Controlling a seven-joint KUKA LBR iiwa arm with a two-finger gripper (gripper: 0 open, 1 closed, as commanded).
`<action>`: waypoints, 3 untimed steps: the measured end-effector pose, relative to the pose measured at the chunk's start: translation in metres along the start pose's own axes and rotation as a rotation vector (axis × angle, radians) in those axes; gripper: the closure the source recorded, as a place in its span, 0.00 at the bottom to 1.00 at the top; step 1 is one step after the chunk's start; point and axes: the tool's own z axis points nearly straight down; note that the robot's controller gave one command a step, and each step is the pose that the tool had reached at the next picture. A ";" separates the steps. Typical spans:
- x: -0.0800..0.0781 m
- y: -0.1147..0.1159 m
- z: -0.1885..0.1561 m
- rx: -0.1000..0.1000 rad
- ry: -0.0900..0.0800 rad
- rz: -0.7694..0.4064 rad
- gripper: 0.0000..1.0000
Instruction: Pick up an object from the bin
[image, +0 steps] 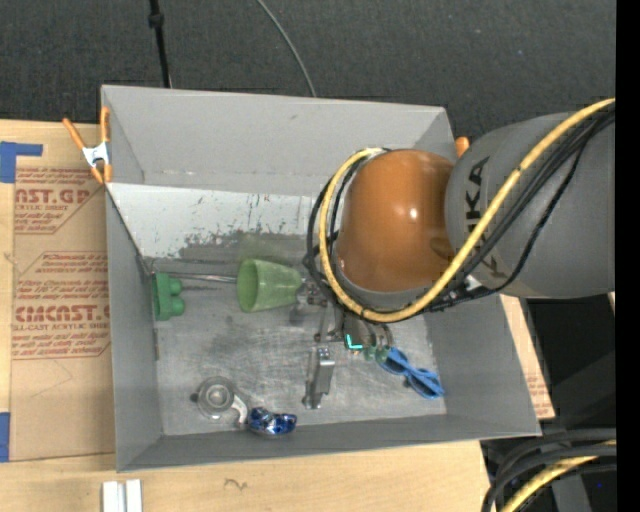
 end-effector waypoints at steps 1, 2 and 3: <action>0.003 0.070 0.125 -0.003 -0.023 -0.101 0.00; 0.007 -0.001 0.097 0.002 -0.009 0.025 0.00; 0.014 0.036 0.096 -0.002 -0.010 -0.010 0.00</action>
Offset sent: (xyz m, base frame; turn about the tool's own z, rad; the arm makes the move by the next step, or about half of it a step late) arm -0.0091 0.0679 -0.1279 -0.0986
